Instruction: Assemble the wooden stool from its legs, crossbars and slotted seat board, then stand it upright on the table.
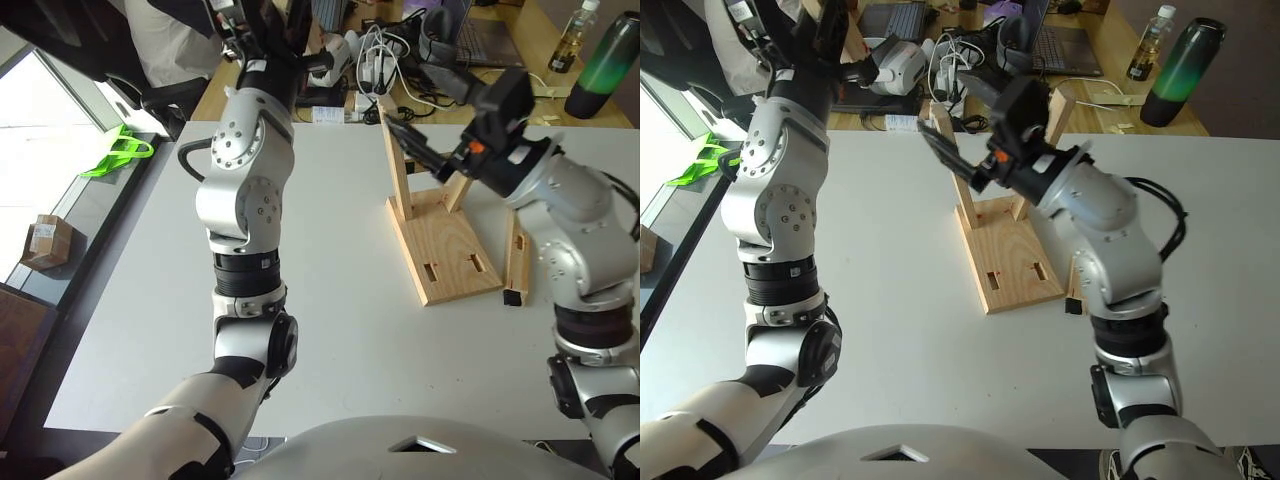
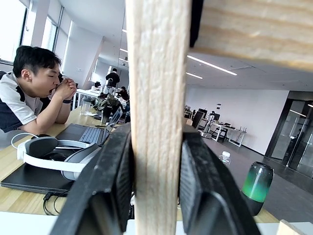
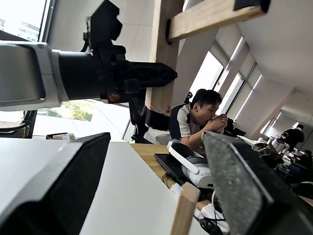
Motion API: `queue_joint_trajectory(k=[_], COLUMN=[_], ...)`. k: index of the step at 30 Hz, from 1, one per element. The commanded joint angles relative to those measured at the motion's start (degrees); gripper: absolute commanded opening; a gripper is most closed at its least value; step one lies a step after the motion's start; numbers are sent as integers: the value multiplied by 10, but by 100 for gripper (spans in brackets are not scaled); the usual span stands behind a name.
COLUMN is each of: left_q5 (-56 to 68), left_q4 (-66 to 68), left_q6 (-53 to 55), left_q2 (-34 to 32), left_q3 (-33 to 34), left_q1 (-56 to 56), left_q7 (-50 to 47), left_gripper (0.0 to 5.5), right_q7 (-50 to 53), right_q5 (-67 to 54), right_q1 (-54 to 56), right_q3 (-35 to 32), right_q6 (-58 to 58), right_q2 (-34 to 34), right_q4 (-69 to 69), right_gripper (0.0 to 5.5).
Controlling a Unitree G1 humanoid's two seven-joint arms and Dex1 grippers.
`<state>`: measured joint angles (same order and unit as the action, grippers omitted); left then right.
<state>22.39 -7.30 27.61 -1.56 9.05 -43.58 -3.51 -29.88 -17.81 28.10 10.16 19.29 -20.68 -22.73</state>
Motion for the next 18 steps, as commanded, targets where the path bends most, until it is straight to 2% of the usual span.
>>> queue_joint_trajectory(k=[1,6,12,18], left_q5=[57,63,48,66], left_q4=[-46,-62,-68,-94], left_q6=[-20,-41,-61,-54], left_q2=[25,13,-5,10], left_q3=[0,-14,-32,-54], left_q1=[-17,21,50,61], left_q7=[44,91,125,136], left_gripper=[102,102,102,102], right_q7=[33,60,69,50], right_q5=[37,67,94,93], right_q1=[13,30,63,72], right_q3=[41,25,-6,6], right_q6=[-32,-51,-75,-56], right_q2=[63,87,82,92], right_q4=[23,54,82,115], right_gripper=[348,348,348,348])
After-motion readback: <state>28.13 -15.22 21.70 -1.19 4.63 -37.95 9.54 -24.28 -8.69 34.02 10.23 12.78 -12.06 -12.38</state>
